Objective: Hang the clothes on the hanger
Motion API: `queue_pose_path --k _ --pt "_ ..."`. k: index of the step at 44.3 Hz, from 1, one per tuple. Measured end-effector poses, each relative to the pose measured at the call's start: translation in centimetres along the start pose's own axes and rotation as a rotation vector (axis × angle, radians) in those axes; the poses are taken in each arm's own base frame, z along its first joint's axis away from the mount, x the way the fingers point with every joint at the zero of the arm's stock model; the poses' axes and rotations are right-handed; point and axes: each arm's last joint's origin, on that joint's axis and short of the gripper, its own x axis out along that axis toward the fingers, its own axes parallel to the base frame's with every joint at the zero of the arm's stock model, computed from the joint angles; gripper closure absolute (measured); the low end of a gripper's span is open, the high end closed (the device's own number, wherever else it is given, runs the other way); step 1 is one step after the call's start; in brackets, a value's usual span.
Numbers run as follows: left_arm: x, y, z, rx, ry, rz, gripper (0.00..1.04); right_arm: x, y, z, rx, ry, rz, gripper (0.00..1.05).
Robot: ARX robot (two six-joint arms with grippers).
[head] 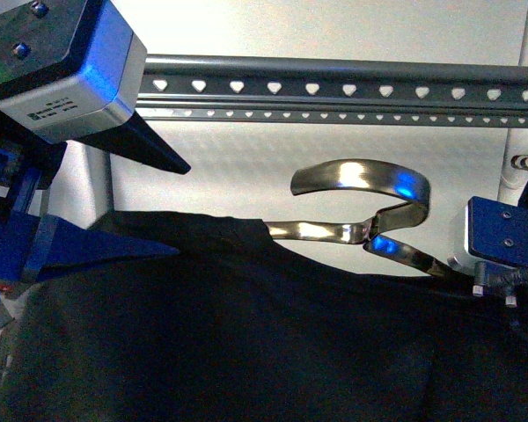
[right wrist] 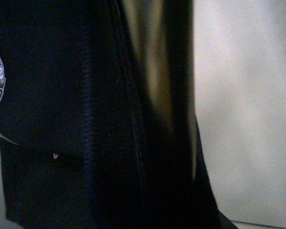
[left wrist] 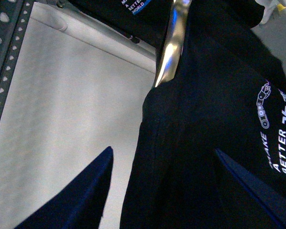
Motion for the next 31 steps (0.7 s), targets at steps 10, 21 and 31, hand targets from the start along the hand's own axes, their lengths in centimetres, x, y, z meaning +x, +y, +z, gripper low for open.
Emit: queue_pose_path --k 10,21,31 --pt "-0.9 1.5 -1.7 -0.444 0.197 0.587 0.07 -0.7 0.3 -0.4 0.228 0.079 0.028 1.01" --pt "-6.0 4.4 -4.5 -1.358 0.074 1.175 0.07 -4.3 -0.9 2.9 0.511 0.079 0.002 1.01" --pt "-6.4 -1.1 -0.9 -1.247 0.179 1.018 0.43 -6.7 -5.0 6.0 0.909 0.027 -0.026 1.01"
